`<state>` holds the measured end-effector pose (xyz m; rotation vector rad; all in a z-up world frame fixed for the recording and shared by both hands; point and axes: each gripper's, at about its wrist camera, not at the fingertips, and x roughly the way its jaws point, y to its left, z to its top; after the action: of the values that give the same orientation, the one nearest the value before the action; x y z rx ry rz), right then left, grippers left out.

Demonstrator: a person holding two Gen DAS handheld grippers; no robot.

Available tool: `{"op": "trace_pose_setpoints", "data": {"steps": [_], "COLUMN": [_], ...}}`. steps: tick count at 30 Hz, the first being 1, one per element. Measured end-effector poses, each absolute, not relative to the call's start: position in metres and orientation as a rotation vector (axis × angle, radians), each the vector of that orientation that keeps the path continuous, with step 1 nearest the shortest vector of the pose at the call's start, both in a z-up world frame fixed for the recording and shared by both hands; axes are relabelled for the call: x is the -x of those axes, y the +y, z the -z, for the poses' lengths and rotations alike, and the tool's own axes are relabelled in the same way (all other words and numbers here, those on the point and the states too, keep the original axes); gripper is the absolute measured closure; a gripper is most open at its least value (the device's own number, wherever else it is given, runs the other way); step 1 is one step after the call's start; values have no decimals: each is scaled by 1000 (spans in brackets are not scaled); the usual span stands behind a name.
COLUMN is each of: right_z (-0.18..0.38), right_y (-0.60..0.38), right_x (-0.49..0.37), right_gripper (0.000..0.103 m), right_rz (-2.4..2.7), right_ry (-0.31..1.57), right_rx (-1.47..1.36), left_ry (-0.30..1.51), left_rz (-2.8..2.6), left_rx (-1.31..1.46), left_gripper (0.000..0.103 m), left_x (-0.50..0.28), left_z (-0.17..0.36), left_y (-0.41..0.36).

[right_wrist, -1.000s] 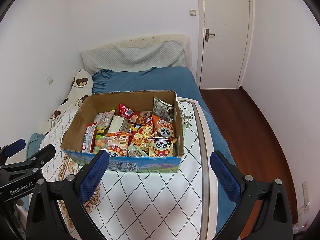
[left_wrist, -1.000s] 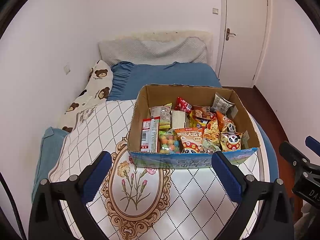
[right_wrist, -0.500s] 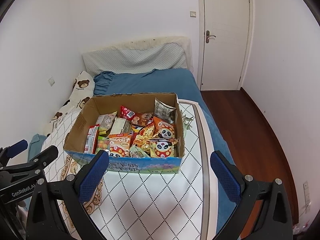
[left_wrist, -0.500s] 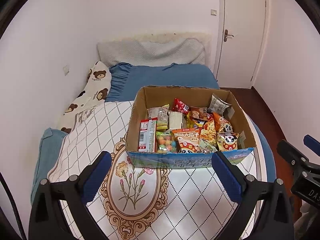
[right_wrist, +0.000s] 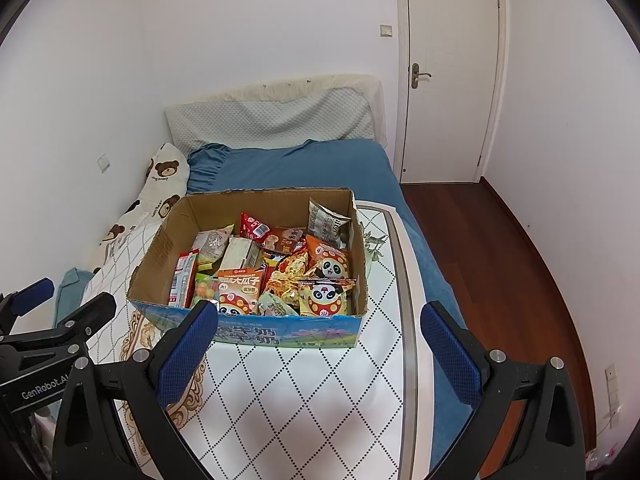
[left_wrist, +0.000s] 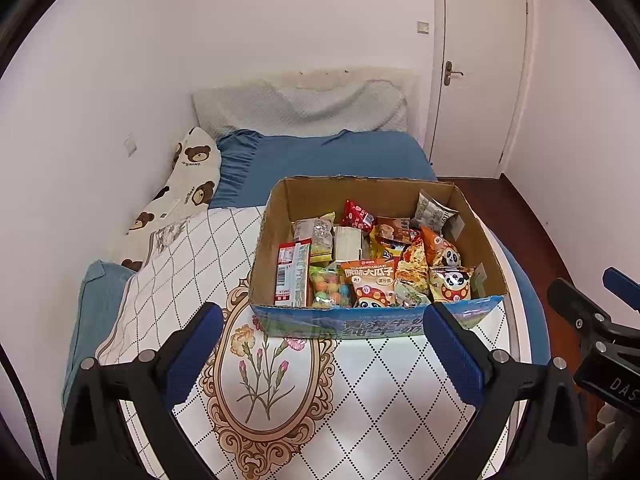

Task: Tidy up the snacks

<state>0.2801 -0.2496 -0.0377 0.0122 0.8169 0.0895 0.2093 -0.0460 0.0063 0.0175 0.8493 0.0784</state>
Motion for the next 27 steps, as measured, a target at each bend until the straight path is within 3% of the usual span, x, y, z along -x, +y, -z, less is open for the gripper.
{"op": "trace_pose_setpoints", "data": {"steps": [27], "right_z": [34], "right_y": [-252], "right_x": [-276], "right_gripper": [0], "right_rz": [-83], "right_ry": [810], "right_rx": [-17], "left_ry": [839], "left_rz": [-78], "left_rx": [-18], "left_gripper": [0], "left_x": [-206], "left_z": [-12], "left_y": [-47]}}
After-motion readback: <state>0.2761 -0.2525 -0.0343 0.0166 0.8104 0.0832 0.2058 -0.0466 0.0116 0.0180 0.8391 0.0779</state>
